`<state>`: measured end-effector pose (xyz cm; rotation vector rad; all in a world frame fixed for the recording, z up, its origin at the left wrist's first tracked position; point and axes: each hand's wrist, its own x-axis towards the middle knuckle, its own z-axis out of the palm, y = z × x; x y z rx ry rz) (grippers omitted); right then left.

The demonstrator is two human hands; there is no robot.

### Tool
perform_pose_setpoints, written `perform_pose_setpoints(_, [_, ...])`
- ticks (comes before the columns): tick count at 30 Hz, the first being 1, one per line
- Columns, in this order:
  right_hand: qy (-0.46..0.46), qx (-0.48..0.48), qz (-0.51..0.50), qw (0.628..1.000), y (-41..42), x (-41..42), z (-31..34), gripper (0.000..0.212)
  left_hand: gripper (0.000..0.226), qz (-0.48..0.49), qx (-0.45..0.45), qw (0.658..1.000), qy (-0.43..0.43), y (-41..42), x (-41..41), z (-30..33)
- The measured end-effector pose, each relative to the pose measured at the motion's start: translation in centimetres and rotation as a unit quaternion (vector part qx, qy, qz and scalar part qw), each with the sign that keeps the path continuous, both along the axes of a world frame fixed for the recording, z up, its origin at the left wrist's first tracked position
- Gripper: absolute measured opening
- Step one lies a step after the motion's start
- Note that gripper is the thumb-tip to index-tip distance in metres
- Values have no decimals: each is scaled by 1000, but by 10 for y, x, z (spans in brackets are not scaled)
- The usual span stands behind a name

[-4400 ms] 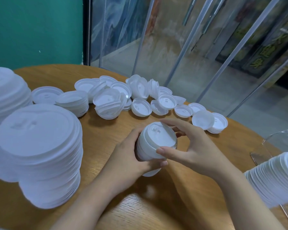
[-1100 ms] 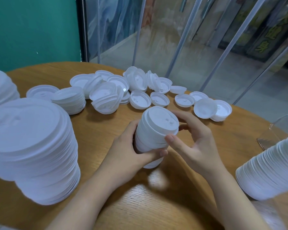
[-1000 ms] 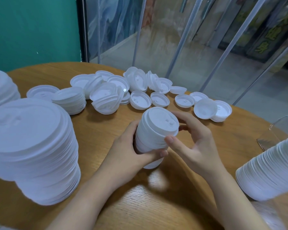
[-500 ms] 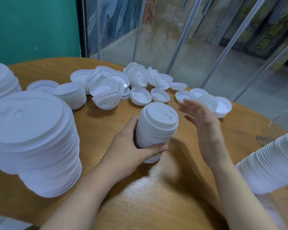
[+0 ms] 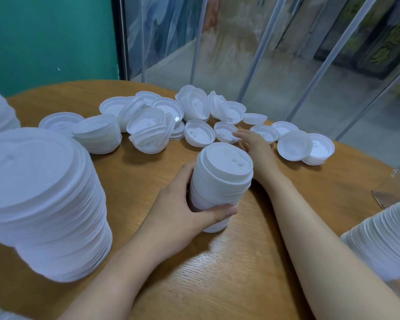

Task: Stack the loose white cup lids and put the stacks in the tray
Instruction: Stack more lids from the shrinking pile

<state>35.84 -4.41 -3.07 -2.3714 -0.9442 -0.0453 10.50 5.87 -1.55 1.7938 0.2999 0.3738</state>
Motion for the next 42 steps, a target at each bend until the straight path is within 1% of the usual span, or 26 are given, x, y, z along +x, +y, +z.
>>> perform_pose_setpoints(1, [-17,-22,1,1000,2,0,3,33,71,-1,-2,1000,1,0,0,0])
perform_pose_setpoints(3, [-33,-29,-3,999,3,-1,4,15,72,-3,-6,1000,1,1,1,1])
perform_pose_setpoints(4, [-27,-24,-4,999,2,0,4,7,72,-4,-6,1000,1,1,1,1])
perform_pose_setpoints(5, [-16,-21,-6,1000,1,0,4,5,72,-6,-5,1000,1,1,1,1])
perform_pose_setpoints(7, [18,6,-11,1000,-1,-2,4,9,71,-11,-6,1000,1,1,2,2])
perform_pose_setpoints(10, [81,98,-37,991,-7,-9,10,22,72,-12,-4,1000,-3,0,3,3])
perform_pose_setpoints(12, [84,126,-68,986,-13,-14,15,32,74,-10,-3,1000,-8,-2,3,4])
perform_pose_setpoints(14, [84,145,-89,982,-24,-22,18,36,75,-11,-1,1000,-11,-2,2,4])
perform_pose_setpoints(16, [104,180,-112,972,-37,-30,17,40,75,-9,1,1000,-12,-3,1,4])
perform_pose_setpoints(19, [195,224,-163,941,-55,-38,15,40,71,-6,-1,1000,-7,-5,-1,4])
perform_pose_setpoints(20, [210,229,-182,933,-59,-39,15,39,70,-6,-1,1000,-6,-5,-1,4])
perform_pose_setpoints(24, [218,249,-222,917,-68,-33,11,27,67,-4,3,1000,-2,-5,-2,3])
perform_pose_setpoints(26, [199,251,-231,919,-71,-31,7,30,69,-4,3,1000,2,-4,-1,2])
perform_pose_setpoints(28, [146,225,-239,933,-72,-30,2,39,70,-4,1,1000,3,-3,-1,1])
perform_pose_setpoints(30, [75,163,-235,955,-71,-28,-2,54,70,-2,4,1000,3,-2,-1,0])
perform_pose_setpoints(32, [34,99,-208,972,-67,-25,-7,65,69,0,8,1000,1,-2,-1,0])
perform_pose_setpoints(34, [6,32,-189,981,-63,-22,-10,55,69,0,9,1000,3,-2,-1,-1])
perform_pose_setpoints(35, [-7,7,-188,982,-62,-21,-11,54,69,-1,8,1000,3,-2,-1,-1])
perform_pose_setpoints(39, [-21,-27,-177,984,-62,-15,-17,67,68,0,13,1000,5,-2,-1,-1])
perform_pose_setpoints(40, [-22,-26,-175,984,-63,-14,-18,69,68,1,15,1000,4,-3,-1,-1])
perform_pose_setpoints(42, [-15,0,-176,984,-63,-17,-16,64,68,2,16,1000,4,-3,-1,-1])
